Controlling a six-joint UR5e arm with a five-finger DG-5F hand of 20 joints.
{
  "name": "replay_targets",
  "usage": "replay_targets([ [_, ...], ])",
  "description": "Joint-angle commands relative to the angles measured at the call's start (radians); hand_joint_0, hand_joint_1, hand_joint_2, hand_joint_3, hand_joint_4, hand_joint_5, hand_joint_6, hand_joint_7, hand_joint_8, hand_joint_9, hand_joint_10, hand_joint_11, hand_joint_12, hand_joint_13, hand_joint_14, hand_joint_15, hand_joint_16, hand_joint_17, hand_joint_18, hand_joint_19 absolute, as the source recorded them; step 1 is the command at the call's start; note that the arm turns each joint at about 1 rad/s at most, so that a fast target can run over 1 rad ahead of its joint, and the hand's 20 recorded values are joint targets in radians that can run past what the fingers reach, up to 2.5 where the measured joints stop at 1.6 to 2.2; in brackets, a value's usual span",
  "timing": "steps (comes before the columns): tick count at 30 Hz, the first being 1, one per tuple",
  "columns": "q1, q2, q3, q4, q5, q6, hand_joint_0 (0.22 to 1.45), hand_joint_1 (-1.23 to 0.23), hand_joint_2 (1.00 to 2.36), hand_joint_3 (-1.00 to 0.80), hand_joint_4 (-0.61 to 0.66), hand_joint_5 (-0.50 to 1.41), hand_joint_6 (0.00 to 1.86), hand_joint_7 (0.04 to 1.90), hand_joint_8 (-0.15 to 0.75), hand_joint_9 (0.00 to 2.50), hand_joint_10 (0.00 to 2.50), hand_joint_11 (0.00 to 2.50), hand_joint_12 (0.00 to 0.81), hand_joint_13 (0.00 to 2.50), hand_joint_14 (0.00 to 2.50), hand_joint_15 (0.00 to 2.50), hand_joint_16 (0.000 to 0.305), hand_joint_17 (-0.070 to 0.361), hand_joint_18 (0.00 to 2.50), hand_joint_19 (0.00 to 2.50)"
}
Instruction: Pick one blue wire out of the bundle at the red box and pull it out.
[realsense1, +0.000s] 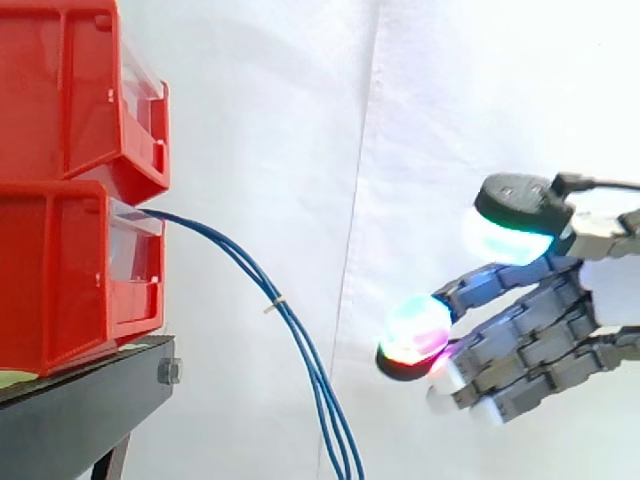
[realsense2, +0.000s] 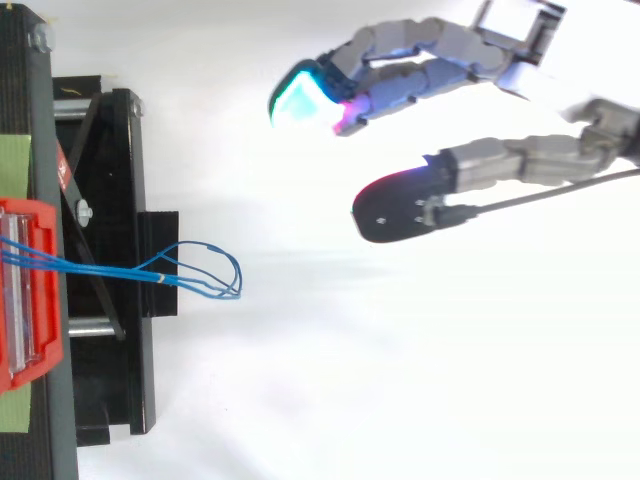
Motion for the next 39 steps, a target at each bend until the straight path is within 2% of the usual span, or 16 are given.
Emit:
replay_targets([
  [1, -0.002, -0.05, 0.041, 0.024, 0.004, -0.003, 0.54, -0.7, 1.0, -0.5, 0.34, -0.18, 0.5, 0.82, 0.306, 0.68, 0.01, 0.34, 0.427, 0.48, 0.0, 0.14, 0.055, 0.123, 0.51, 0.28],
  [3, -0.003, -0.097, 0.079, 0.041, 0.004, 0.001, 0.54, -0.71, 1.0, -0.5, 0.34, -0.18, 0.5, 0.82, 0.304, 0.68, 0.01, 0.34, 0.427, 0.48, 0.0, 0.14, 0.055, 0.124, 0.52, 0.28],
  [5, -0.011, -0.123, 0.087, 0.049, -0.008, 0.034, 0.53, -0.72, 1.0, -0.5, 0.34, -0.18, 0.5, 0.82, 0.306, 0.68, 0.01, 0.37, 0.428, 0.48, 0.0, 0.15, 0.055, 0.124, 0.52, 0.29],
  [6, -0.011, -0.123, 0.087, 0.049, -0.008, 0.034, 0.53, -0.72, 1.0, -0.5, 0.34, -0.18, 0.5, 0.82, 0.308, 0.69, 0.01, 0.38, 0.427, 0.48, 0.0, 0.14, 0.055, 0.124, 0.52, 0.28],
  [7, -0.016, -0.128, 0.087, 0.064, -0.033, 0.062, 0.53, -0.72, 1.0, -0.5, 0.34, -0.18, 0.5, 0.82, 0.31, 0.69, 0.01, 0.41, 0.429, 0.48, 0.0, 0.15, 0.055, 0.125, 0.52, 0.28],
  [9, -0.014, -0.128, 0.087, 0.082, -0.048, 0.06, 0.53, -0.72, 1.0, -0.5, 0.34, -0.18, 0.5, 0.82, 0.315, 0.71, 0.01, 0.43, 0.43, 0.48, 0.0, 0.15, 0.056, 0.126, 0.52, 0.29],
  [12, -0.005, -0.128, 0.087, 0.119, -0.052, 0.017, 0.53, -0.72, 1.0, -0.5, 0.34, -0.18, 0.5, 0.82, 0.322, 0.73, 0.01, 0.48, 0.431, 0.49, 0.01, 0.16, 0.056, 0.127, 0.53, 0.29],
  [14, 0.0, -0.136, 0.087, 0.159, -0.056, -0.038, 0.53, -0.71, 1.0, -0.5, 0.34, -0.18, 0.5, 0.82, 0.323, 0.75, 0.01, 0.55, 0.433, 0.52, 0.01, 0.2, 0.056, 0.127, 0.53, 0.31],
  [15, 0.003, -0.145, 0.095, 0.205, -0.056, -0.072, 0.53, -0.71, 1.0, -0.5, 0.35, -0.18, 0.5, 0.82, 0.324, 0.75, 0.01, 0.57, 0.435, 0.53, 0.01, 0.2, 0.057, 0.127, 0.53, 0.31],
  [16, 0.004, -0.145, 0.096, 0.217, -0.059, -0.078, 0.53, -0.71, 1.0, -0.5, 0.35, -0.18, 0.5, 0.82, 0.324, 0.75, 0.01, 0.57, 0.434, 0.53, 0.01, 0.2, 0.057, 0.128, 0.54, 0.31],
  [23, 0.021, -0.148, 0.096, 0.236, -0.075, -0.098, 0.53, -0.71, 1.0, -0.5, 0.36, -0.17, 0.5, 0.82, 0.328, 0.75, 0.01, 0.57, 0.438, 0.54, 0.01, 0.21, 0.057, 0.129, 0.55, 0.33],
  [27, 0.032, -0.179, 0.098, 0.259, -0.074, -0.101, 0.53, -0.7, 1.0, -0.5, 0.36, -0.17, 0.5, 0.83, 0.327, 0.75, 0.01, 0.57, 0.439, 0.54, 0.01, 0.21, 0.057, 0.129, 0.55, 0.33],
  [28, 0.035, -0.2, 0.107, 0.283, -0.075, -0.096, 0.53, -0.7, 1.0, -0.5, 0.36, -0.17, 0.5, 0.83, 0.327, 0.75, 0.01, 0.56, 0.439, 0.54, 0.01, 0.22, 0.057, 0.128, 0.55, 0.34],
  [32, 0.044, -0.222, 0.115, 0.316, -0.075, -0.096, 0.55, -0.69, 1.0, -0.49, 0.37, -0.16, 0.5, 0.87, 0.323, 0.75, 0.01, 0.55, 0.435, 0.54, 0.01, 0.22, 0.056, 0.126, 0.55, 0.35],
  [36, 0.053, -0.223, 0.115, 0.32, -0.072, -0.098, 0.57, -0.68, 1.01, -0.37, 0.36, -0.15, 0.5, 0.98, 0.323, 0.73, 0.01, 0.55, 0.431, 0.54, 0.01, 0.21, 0.055, 0.124, 0.54, 0.35],
  [39, 0.058, -0.223, 0.115, 0.316, -0.072, -0.098, 0.57, -0.68, 1.01, -0.36, 0.35, -0.15, 0.5, 1.01, 0.326, 0.72, 0.01, 0.55, 0.431, 0.53, 0.01, 0.22, 0.055, 0.124, 0.54, 0.36],
])
